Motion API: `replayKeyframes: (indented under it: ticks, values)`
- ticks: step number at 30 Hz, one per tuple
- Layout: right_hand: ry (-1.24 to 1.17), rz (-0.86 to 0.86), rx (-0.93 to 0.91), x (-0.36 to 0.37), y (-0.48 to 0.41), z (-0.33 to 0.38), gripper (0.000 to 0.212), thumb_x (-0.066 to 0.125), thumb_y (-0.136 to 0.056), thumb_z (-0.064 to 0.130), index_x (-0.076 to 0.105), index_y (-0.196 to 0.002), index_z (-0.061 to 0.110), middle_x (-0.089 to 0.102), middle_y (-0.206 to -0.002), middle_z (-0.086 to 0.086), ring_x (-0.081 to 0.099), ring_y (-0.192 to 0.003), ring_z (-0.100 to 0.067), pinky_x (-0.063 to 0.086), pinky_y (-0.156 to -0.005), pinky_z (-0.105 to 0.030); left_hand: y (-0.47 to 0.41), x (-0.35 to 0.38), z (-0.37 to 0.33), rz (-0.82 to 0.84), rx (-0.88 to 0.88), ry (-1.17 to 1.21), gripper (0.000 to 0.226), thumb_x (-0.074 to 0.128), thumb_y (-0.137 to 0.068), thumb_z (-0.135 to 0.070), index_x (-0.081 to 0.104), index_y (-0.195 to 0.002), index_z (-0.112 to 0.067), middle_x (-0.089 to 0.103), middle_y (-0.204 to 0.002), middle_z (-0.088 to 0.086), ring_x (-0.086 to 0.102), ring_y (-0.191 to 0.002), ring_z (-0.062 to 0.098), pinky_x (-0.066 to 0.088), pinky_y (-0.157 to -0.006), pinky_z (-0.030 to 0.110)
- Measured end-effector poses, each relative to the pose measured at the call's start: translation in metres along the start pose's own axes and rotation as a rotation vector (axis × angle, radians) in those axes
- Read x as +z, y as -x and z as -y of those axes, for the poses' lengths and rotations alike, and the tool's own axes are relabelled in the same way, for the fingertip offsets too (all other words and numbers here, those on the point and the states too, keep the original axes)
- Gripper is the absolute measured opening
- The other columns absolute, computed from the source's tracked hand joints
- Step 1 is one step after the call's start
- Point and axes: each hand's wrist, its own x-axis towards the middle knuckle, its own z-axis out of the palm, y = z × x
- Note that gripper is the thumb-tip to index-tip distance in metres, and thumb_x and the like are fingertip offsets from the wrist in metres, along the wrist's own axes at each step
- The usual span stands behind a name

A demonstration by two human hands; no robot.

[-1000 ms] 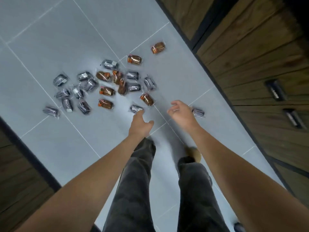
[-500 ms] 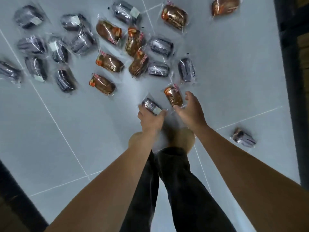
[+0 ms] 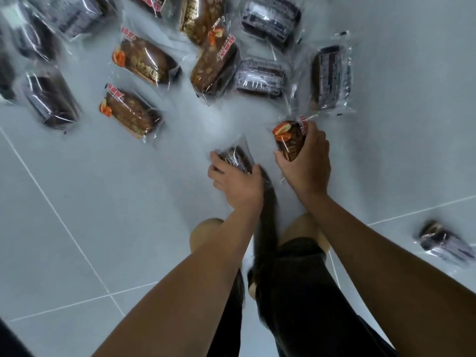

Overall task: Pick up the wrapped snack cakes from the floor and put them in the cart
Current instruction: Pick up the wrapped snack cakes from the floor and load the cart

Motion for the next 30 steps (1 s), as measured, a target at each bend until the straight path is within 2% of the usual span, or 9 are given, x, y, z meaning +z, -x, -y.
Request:
replayKeyframes:
  ticks: [6,9,13,17,22,24,27,30]
  values:
    - [-0.069,0.020,0.053,-0.031,0.016,0.019,0.080,0.072,-0.076,0.041,0.036,-0.142,0.013,0.050,-0.130,-0.010,0.046,-0.121,-0.026,0.045,-0.092,-0.040,0.011,-0.036,-0.015,0.054,0.121,-0.021,0.092,0.071,-0.077,-0.018,0.012,-0.148,-0.014,0.022,-0.145,0.012,0.031,-0.128,0.037,0.028,-0.107,0.042]
    - [-0.114,0.007,0.088,-0.070,0.040,0.035,0.078,0.072,-0.076,0.042,0.037,-0.140,0.014,0.050,-0.129,-0.009,0.047,-0.119,-0.024,0.044,-0.088,-0.034,0.037,-0.069,-0.036,0.077,0.198,-0.044,0.090,0.070,-0.079,-0.018,0.013,-0.148,-0.015,0.023,-0.145,0.011,0.032,-0.128,0.036,0.029,-0.106,0.041]
    - [-0.147,-0.010,0.114,-0.146,0.078,0.062,0.079,0.072,-0.077,0.043,0.035,-0.140,0.014,0.049,-0.131,-0.009,0.047,-0.121,-0.024,0.040,-0.086,-0.029,0.089,-0.127,-0.079,0.135,0.295,-0.060,0.089,0.068,-0.079,-0.018,0.012,-0.149,-0.019,0.023,-0.146,0.007,0.029,-0.131,0.031,0.030,-0.106,0.040]
    - [-0.173,-0.044,0.163,-0.238,0.117,0.094,0.080,0.070,-0.079,0.047,0.031,-0.141,0.016,0.047,-0.134,-0.008,0.045,-0.125,-0.024,0.042,-0.095,-0.034,0.150,-0.200,-0.132,0.256,0.451,-0.141,0.090,0.070,-0.079,-0.018,0.014,-0.149,-0.023,0.029,-0.143,0.004,0.032,-0.131,0.025,0.029,-0.100,0.029]
    - [-0.305,-0.163,0.285,-0.343,0.178,0.134,0.079,0.070,-0.079,0.042,0.033,-0.141,0.012,0.049,-0.131,-0.011,0.046,-0.123,-0.026,0.041,-0.099,-0.037,0.223,-0.295,-0.191,0.450,0.679,-0.342,0.089,0.072,-0.075,-0.015,0.022,-0.147,-0.024,0.039,-0.137,0.006,0.044,-0.123,0.022,0.032,-0.097,0.023]
    - [-0.369,-0.190,0.335,-0.376,0.207,0.148,0.078,0.070,-0.079,0.042,0.033,-0.141,0.013,0.049,-0.132,-0.009,0.047,-0.122,-0.025,0.041,-0.098,-0.034,0.251,-0.329,-0.210,0.470,0.746,-0.360,0.083,0.072,-0.073,-0.014,0.029,-0.142,-0.027,0.045,-0.129,0.005,0.049,-0.116,0.022,0.038,-0.097,0.027]
    - [-0.422,-0.219,0.398,-0.415,0.256,0.165,0.078,0.070,-0.079,0.043,0.033,-0.142,0.016,0.050,-0.131,-0.006,0.049,-0.120,-0.023,0.042,-0.096,-0.031,0.292,-0.373,-0.227,0.492,0.779,-0.325,0.080,0.073,-0.072,-0.012,0.033,-0.139,-0.027,0.049,-0.128,0.003,0.051,-0.118,0.021,0.042,-0.102,0.036]
    - [-0.485,-0.250,0.458,-0.450,0.305,0.176,0.078,0.072,-0.077,0.043,0.035,-0.141,0.019,0.053,-0.129,-0.004,0.052,-0.117,-0.021,0.046,-0.097,-0.034,0.330,-0.410,-0.240,0.529,0.834,-0.307,0.077,0.073,-0.072,-0.008,0.035,-0.137,-0.026,0.055,-0.124,-0.001,0.055,-0.112,0.020,0.047,-0.097,0.040]
